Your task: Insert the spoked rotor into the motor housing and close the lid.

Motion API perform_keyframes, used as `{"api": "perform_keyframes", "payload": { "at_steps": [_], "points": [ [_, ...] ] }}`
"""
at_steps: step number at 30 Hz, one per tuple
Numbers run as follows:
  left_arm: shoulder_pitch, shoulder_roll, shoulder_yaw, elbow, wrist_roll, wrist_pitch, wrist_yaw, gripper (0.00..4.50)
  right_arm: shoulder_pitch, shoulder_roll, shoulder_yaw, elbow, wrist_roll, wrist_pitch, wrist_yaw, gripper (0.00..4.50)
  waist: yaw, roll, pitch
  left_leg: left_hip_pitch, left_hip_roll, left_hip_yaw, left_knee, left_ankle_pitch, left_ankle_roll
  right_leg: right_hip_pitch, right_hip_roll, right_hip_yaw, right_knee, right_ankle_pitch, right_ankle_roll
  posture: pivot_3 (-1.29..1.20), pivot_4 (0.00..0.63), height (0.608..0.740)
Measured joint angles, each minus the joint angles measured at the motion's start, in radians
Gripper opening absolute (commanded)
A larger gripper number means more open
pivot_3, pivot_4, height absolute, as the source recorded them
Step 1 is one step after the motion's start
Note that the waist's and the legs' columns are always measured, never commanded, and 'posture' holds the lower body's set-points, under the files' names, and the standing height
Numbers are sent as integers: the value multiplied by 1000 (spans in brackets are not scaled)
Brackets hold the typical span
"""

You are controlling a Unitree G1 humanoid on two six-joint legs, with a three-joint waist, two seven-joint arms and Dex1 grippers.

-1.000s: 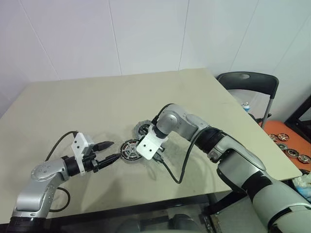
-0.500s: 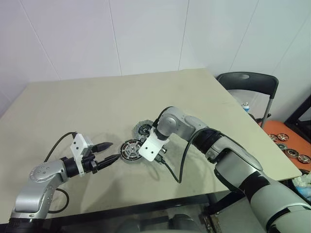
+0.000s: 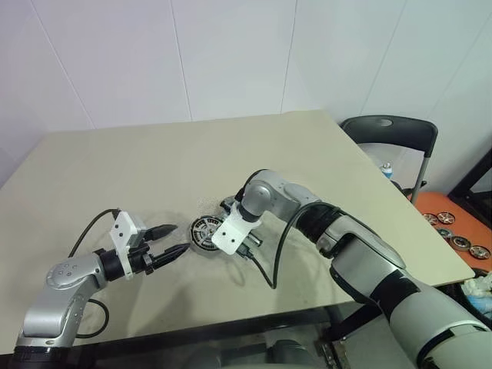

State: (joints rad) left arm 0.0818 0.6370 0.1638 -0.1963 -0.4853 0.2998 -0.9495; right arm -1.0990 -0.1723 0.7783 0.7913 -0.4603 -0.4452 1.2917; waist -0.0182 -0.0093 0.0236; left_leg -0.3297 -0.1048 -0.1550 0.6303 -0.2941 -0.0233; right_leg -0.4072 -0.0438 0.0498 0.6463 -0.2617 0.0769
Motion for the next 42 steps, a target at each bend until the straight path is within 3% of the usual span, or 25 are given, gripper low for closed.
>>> {"api": "perform_keyframes", "payload": {
  "at_steps": [6, 13, 20, 24, 29, 42],
  "points": [
    [-2, -4, 0, 0, 0, -1, 6, 3190, -2, 22, -9, -8, -3, 115, 14, 89, -1, 0, 0, 0, 0, 0, 0, 0, 0, 0, 0, 0, 1, 0, 0, 0, 0, 740],
    [-20, -12, -5, 14, 2, -1, 6, 3190, -27, 45, -61, -162, 87, 700, 264, 89, 8, -2, -1, -9, -1, -2, 2, 0, 0, -7, -1, 0, 0, 0, 0, 0, 0, 740],
    [-58, -20, -27, 58, 8, -7, -4, 3190, -57, -178, 33, -353, 320, 1004, 317, 89, 10, -3, -1, -11, -2, 0, 1, -1, 2, -8, -3, -1, -3, 0, 0, 0, 0, 740],
    [-101, -30, -42, 88, 19, -14, -13, 3190, -58, -190, 68, -372, 346, 1067, 319, 89, -4, -3, -1, -11, 1, 4, 0, -1, 2, -13, -2, 0, 0, 0, 0, 0, 0, 740],
    [-119, -30, -53, 104, 21, -25, -20, 3190, -58, -105, 79, -370, 324, 1124, 304, 89, 0, -3, -1, -11, 0, 7, 1, -1, 2, -14, -3, 0, 1, 0, 0, 0, 0, 740],
    [-34, -30, -32, 55, 18, -26, 4, 3190, -59, 16, 79, -262, 309, 1140, 270, 89, 5, -5, -2, -10, 0, 10, 2, -2, 3, -14, -4, 0, 1, 0, 0, 0, 0, 740]
  ]
}}
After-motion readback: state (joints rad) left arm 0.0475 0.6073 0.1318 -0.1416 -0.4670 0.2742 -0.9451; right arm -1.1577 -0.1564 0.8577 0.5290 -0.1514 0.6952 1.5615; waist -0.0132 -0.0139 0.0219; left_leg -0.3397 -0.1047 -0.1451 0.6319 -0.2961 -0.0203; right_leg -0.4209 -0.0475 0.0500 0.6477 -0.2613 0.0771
